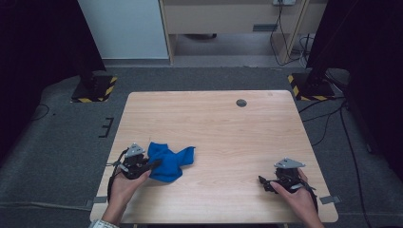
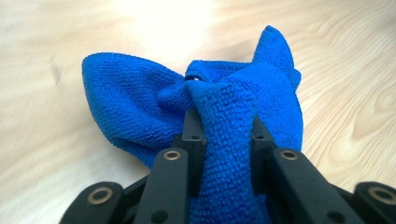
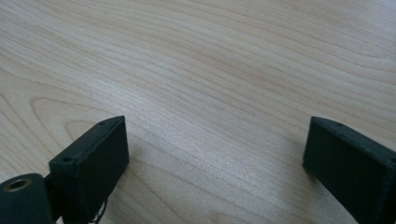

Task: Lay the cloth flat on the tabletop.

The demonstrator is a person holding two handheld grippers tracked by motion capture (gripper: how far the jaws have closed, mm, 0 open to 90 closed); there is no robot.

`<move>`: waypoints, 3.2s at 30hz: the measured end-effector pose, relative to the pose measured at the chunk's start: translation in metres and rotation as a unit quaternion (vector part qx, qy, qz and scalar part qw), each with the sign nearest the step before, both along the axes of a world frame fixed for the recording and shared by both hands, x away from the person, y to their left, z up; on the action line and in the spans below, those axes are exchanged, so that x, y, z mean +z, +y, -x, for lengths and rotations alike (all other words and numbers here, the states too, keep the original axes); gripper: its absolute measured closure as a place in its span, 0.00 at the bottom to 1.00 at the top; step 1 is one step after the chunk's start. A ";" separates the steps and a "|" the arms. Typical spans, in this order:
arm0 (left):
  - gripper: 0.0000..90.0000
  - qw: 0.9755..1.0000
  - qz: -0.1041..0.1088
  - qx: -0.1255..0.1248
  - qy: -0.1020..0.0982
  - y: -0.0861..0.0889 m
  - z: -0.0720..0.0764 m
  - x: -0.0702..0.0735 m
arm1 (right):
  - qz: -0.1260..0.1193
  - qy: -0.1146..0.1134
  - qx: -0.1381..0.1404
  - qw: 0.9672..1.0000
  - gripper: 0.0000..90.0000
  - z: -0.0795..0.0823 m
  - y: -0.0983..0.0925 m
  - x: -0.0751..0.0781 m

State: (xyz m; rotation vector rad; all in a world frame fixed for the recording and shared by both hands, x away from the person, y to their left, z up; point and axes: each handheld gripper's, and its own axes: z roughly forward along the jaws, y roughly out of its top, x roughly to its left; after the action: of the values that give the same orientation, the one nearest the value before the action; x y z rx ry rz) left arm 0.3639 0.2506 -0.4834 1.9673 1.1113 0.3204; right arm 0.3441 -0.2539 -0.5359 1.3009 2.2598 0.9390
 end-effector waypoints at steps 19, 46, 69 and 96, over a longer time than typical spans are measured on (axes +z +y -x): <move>0.83 0.996 0.011 -0.074 -0.039 -0.128 -0.038 0.054 | 0.001 -0.038 0.001 0.999 0.22 -0.001 -0.002 0.014; 0.31 0.996 0.001 -0.079 -0.027 -0.158 -0.025 0.000 | -0.007 -0.063 0.026 0.998 0.76 -0.030 0.025 0.035; 0.39 0.997 -0.056 -0.040 -0.032 -0.156 -0.095 -0.011 | -0.060 0.001 0.027 0.998 0.52 -0.089 0.071 0.026; 0.93 0.996 -0.073 -0.052 0.020 -0.157 -0.100 -0.039 | -0.018 0.017 0.076 0.997 0.95 -0.087 0.094 0.011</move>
State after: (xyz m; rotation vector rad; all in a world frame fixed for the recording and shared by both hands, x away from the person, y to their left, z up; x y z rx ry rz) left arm 0.4635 0.0934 -0.5224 2.1613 1.0320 0.3156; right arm 0.4307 -0.1603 -0.5252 1.1794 2.4067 1.0206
